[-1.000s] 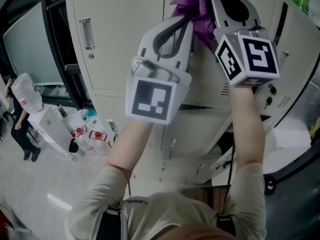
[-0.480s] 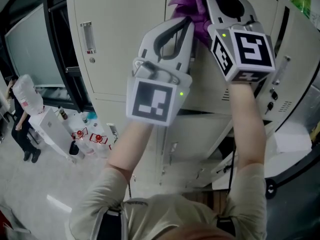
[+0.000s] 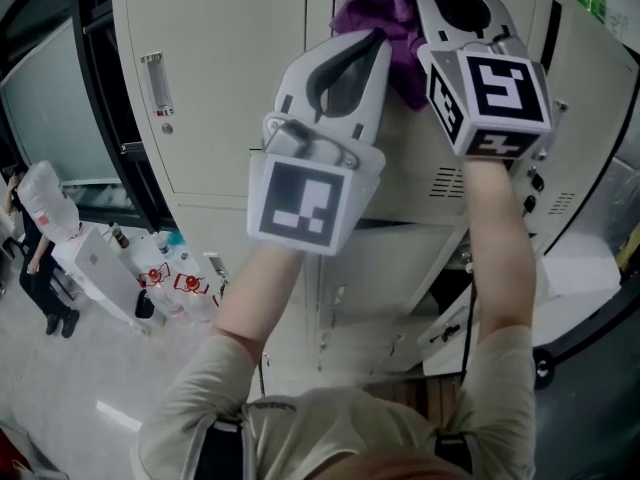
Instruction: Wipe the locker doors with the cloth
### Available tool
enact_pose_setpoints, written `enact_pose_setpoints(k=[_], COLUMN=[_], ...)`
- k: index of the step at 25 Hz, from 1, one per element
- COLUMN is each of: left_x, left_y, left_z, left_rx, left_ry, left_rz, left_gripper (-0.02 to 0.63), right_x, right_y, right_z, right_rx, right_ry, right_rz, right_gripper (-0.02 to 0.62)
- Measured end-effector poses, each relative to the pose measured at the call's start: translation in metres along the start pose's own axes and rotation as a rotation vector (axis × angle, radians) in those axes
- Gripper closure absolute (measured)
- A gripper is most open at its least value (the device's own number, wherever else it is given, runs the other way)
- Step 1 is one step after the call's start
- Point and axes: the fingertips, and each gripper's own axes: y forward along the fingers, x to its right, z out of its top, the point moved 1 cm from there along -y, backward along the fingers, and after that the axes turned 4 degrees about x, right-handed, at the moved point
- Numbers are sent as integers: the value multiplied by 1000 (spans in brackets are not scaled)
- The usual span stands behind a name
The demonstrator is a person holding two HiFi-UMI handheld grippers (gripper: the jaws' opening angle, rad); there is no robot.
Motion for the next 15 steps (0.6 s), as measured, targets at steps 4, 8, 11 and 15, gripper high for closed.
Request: enact_pose_setpoints(k=[4, 8, 11, 15], left_x=[15, 35, 52, 74], left_y=[10, 23, 31, 40], left_z=[4, 5, 0, -2], left_rx=[16, 28, 24, 31], left_ry=[-37, -59, -74, -84], left_rz=[-32, -65, -93, -120], left_gripper=[607, 607, 607, 607], right_x=[17, 43, 67, 91], right_y=[-11, -27, -41, -59], right_z=[-8, -19, -29, -42], right_rx=[-26, -60, -89, -124], right_ry=[-25, -34, -41, -47], right_rz=[-28, -77, -125, -167], right_gripper=[548, 548, 548, 548])
